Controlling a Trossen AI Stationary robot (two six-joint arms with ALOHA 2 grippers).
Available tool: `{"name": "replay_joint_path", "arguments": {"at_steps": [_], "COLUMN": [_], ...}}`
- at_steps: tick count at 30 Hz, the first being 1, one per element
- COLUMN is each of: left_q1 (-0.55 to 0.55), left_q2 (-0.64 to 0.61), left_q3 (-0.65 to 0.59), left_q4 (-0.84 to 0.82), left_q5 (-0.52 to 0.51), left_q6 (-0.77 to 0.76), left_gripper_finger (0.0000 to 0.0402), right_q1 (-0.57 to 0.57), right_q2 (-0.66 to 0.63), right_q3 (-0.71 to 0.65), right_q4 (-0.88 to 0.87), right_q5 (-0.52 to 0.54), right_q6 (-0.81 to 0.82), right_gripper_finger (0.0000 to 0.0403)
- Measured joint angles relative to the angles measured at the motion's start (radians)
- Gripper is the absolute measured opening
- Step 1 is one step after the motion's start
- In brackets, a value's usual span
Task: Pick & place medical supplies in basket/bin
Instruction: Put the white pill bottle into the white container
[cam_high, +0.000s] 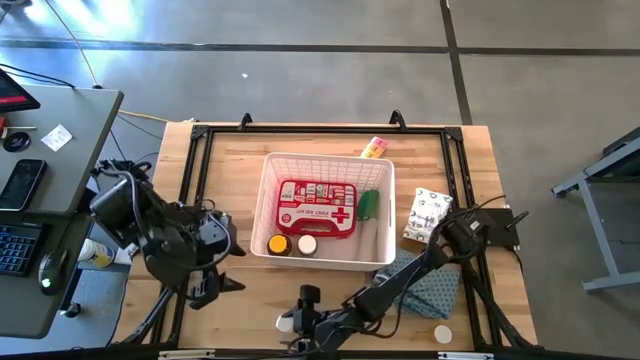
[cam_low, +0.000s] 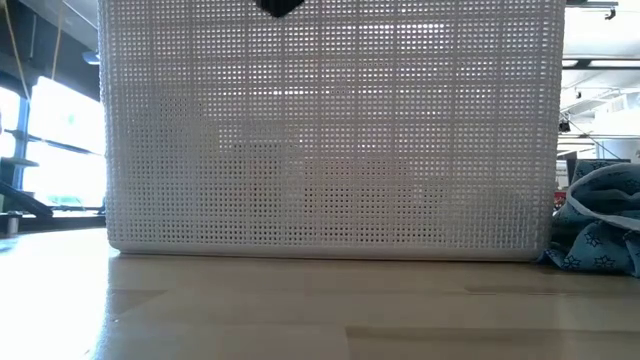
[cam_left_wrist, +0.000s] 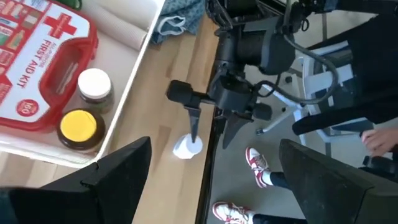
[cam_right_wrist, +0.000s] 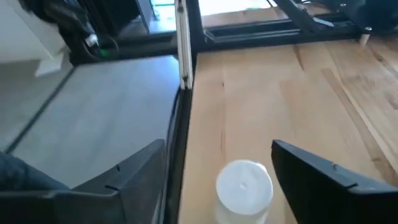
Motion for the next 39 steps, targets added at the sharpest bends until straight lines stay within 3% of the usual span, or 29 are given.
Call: {"name": "replay_joint_path", "arguments": {"at_steps": [11, 16, 28, 39], "left_q1": [0.0, 0.0, 0.002, 0.002], "left_q2": [0.001, 0.002, 0.002, 0.002], "left_q3": [-0.075, -0.077, -0.076, -0.076], "left_q4": [0.048, 0.048, 0.048, 0.048], "left_q5": [0.006, 0.008, 0.008, 0.009], "left_q6": [-0.032, -0.032, -0.026, -0.024], "left_gripper_finger": [0.0385, 0.0385, 0.0385, 0.0385], "right_q1": [-0.044, -0.053, -0.057, -0.056], "right_q2": [0.071, 0.088, 0.093, 0.093], "right_q3": [-0.002, -0.002, -0.002, -0.001], "right_q4": [0.047, 0.043, -0.006, -0.016], "right_q5": [-0.034, -0.097, -0.113, -0.109], "right_q6": [-0.023, -0.023, -0.006, 0.018], "right_gripper_finger": [0.0295, 0.0295, 0.0294, 0.0234]}}
